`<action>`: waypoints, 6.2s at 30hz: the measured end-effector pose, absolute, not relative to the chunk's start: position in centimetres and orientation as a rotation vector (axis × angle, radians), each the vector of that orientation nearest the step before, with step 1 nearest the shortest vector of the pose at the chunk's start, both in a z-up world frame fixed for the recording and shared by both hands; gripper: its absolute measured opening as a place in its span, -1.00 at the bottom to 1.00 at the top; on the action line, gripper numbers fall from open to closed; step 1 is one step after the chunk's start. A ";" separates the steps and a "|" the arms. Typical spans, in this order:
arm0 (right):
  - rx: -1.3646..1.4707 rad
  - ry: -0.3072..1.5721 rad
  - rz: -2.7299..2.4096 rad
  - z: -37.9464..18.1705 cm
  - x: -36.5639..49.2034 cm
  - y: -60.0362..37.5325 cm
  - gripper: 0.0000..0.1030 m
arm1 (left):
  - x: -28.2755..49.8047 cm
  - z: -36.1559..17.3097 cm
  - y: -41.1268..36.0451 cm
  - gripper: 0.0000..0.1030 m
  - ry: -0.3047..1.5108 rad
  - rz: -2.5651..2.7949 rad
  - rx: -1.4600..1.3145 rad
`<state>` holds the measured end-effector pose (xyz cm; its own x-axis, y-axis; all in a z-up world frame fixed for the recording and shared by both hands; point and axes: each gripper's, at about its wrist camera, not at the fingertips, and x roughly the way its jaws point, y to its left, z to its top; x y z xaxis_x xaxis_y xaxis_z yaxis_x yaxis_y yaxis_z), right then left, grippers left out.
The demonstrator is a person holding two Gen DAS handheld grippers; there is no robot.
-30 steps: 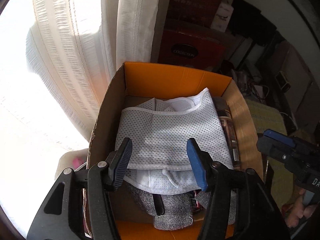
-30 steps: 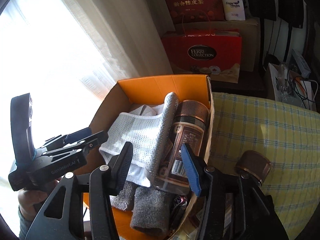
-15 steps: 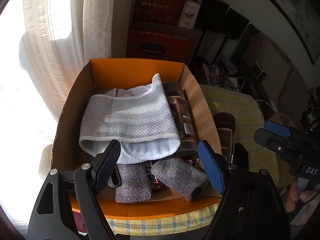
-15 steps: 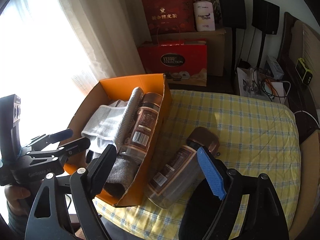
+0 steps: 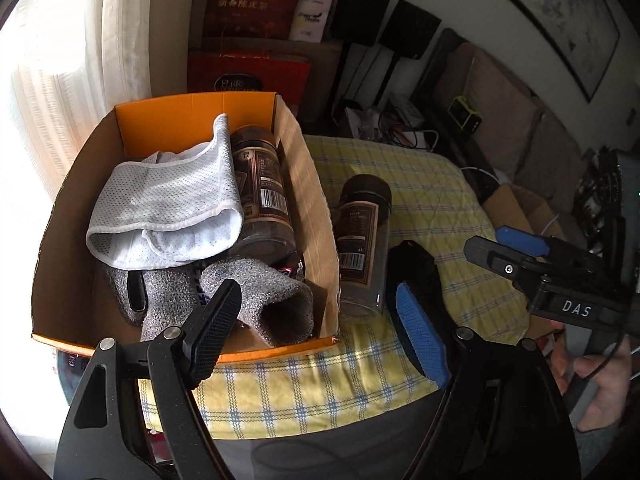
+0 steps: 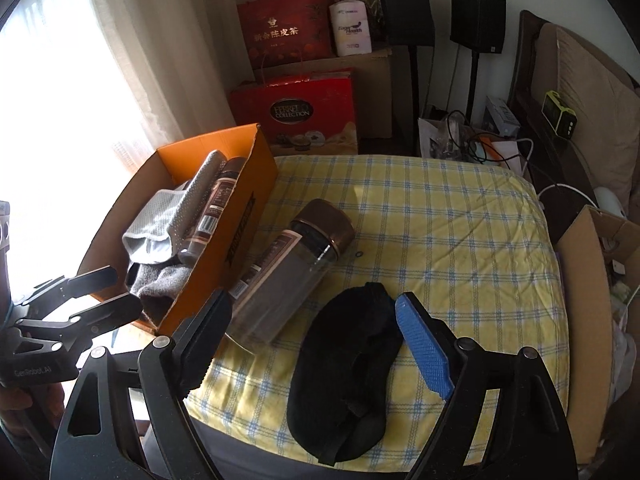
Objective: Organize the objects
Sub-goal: 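Withdraw both tools from the box and lower them toward the black eye mask, then close the left tool on the edge of the black eye mask, then lift the eye mask with the left tool while the right tool grasps its other end, then carry the eye mask with both tools over the orange box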
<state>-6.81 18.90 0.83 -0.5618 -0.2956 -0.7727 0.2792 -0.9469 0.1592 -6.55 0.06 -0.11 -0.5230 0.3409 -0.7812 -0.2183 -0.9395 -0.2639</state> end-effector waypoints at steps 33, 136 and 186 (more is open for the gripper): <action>1.350 -0.141 -2.573 -7.0 0.4 25.1 -0.08 | 0.1 -6.4 7.4 0.06 -0.162 2.359 -1.313; 1.225 -0.584 -2.488 -6.8 2.7 31.3 -0.80 | -9.8 -11.5 17.9 -0.68 -0.614 1.800 -1.521; 1.069 -0.257 -2.169 2.0 -8.4 5.1 -0.80 | -14.8 0.7 -8.9 -0.70 -0.584 2.397 -1.307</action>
<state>-8.38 5.08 1.96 -0.4183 -0.6631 -0.6207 0.4996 -0.7387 0.4524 -14.85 -8.90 0.67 -0.5144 0.4835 -0.7082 -0.1039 -0.8549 -0.5083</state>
